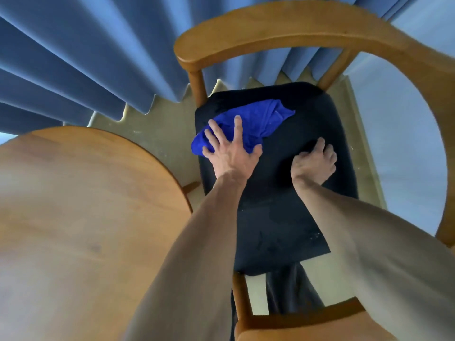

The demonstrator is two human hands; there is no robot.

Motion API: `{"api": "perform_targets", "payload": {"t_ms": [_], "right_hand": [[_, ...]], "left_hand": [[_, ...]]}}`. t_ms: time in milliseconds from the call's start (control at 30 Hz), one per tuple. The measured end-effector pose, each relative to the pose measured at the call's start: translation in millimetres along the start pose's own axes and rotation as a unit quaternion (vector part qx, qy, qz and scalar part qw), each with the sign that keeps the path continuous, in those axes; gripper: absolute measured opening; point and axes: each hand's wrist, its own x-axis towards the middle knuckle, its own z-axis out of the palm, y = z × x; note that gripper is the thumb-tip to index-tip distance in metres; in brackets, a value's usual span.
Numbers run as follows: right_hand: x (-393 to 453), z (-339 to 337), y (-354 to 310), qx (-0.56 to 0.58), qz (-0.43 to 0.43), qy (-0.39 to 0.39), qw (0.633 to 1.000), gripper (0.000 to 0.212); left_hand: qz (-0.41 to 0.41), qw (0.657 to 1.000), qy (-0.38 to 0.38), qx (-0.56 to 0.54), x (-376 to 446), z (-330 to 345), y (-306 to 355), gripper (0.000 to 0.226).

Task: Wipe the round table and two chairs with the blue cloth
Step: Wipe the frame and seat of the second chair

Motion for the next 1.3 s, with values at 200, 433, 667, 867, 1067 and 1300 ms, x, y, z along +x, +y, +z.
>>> {"api": "perform_targets", "payload": {"t_ms": [200,433,667,867,1067,1300], "right_hand": [[13,11,-10,0.096,0.016,0.062,0.993,0.049],[18,36,-37,0.004,-0.194,-0.025,0.981,0.059],[15,47,-31,-0.046,-0.209,-0.008,0.977,0.061],[7,48,-50,-0.017,-0.138,-0.008,0.990,0.066],[8,47,-42,-0.038,-0.167,0.005,0.985,0.067],[6,53,-47,-0.040,-0.149,0.025,0.988,0.068]], "left_hand": [[-0.114,0.992,0.021,0.044,26,14,29,0.101],[-0.130,0.990,0.038,0.039,27,22,36,0.079],[-0.114,0.991,0.047,0.047,28,24,30,0.066],[-0.105,0.991,0.079,-0.019,34,5,34,0.037],[-0.208,0.950,0.193,-0.129,82,-35,10,0.046],[-0.141,0.988,0.048,-0.027,77,-25,-28,0.044]]}}
